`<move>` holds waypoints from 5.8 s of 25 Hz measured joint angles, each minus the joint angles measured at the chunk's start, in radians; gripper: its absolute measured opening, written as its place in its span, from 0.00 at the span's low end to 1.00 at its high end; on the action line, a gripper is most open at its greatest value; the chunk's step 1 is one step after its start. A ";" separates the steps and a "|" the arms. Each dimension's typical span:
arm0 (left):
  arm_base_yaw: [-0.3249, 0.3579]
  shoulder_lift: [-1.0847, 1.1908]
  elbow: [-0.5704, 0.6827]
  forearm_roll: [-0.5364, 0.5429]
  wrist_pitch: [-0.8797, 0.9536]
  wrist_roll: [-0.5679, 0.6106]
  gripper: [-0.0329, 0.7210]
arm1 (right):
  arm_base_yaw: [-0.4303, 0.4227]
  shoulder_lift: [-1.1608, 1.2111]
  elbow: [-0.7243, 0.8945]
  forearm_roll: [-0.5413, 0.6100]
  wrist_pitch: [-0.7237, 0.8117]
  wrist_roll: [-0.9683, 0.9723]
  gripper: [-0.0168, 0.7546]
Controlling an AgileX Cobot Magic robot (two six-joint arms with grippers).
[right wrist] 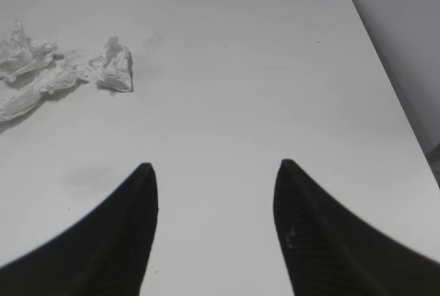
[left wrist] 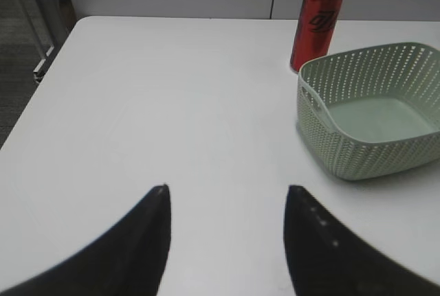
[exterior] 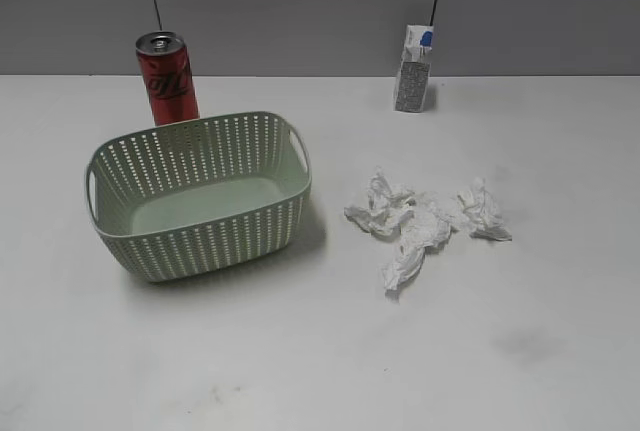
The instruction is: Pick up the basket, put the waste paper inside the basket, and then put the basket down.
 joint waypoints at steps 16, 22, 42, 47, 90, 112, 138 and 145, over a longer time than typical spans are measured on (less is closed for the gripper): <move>0.000 0.000 0.000 0.002 0.000 0.000 0.59 | 0.000 0.000 0.000 0.000 0.000 0.001 0.56; 0.000 0.106 0.000 -0.029 -0.001 0.000 0.59 | 0.000 0.000 0.000 0.000 0.000 0.001 0.56; -0.059 1.076 -0.259 -0.270 -0.200 0.056 0.59 | 0.000 0.000 0.000 0.000 0.000 0.001 0.56; -0.111 1.332 -0.427 -0.270 -0.211 0.056 0.59 | 0.000 0.000 0.000 0.000 0.000 0.001 0.56; -0.201 1.645 -0.686 -0.116 -0.100 -0.134 0.04 | 0.000 0.000 0.000 -0.005 0.000 0.001 0.56; -0.201 1.524 -0.486 -0.158 -0.193 -0.123 0.04 | 0.013 1.051 -0.310 0.294 -0.136 -0.126 0.56; -0.201 1.524 -0.486 -0.155 -0.197 -0.123 0.04 | 0.250 2.002 -0.661 0.102 -0.574 0.049 0.48; -0.201 1.524 -0.486 -0.155 -0.197 -0.123 0.04 | 0.256 1.913 -0.667 0.103 -0.562 0.029 0.04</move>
